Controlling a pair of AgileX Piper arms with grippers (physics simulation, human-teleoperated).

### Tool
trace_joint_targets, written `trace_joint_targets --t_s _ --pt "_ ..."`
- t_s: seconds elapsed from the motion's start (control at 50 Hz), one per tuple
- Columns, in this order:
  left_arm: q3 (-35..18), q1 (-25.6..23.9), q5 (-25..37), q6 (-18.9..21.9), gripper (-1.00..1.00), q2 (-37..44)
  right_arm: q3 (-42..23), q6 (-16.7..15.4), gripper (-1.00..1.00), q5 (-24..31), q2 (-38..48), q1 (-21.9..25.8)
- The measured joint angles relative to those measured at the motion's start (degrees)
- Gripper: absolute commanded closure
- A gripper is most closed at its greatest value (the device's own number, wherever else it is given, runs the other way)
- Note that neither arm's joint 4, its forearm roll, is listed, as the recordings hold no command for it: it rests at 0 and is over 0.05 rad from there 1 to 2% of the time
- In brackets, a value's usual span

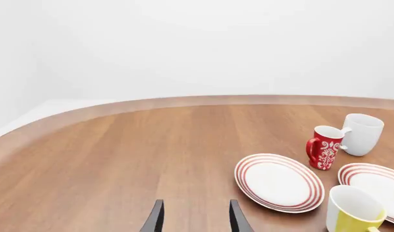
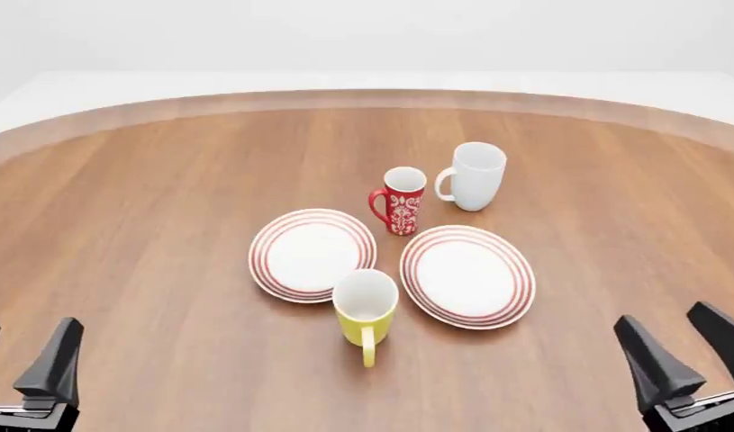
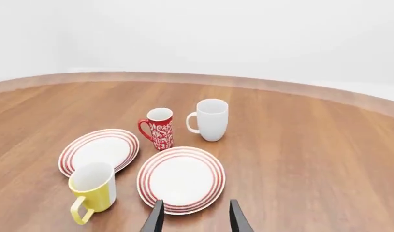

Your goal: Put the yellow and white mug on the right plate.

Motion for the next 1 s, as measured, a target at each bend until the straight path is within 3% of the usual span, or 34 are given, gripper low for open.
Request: trace_joint_targets --t_s 0.5,1.0 --pt "0.00 0.00 0.00 0.00 -1.00 0.00 -22.99 6.02 -1.00 11.28 23.91 16.91" --pt "0.00 0.00 0.00 0.00 -1.00 0.00 -41.61 12.11 -1.00 24.42 41.71 23.07"
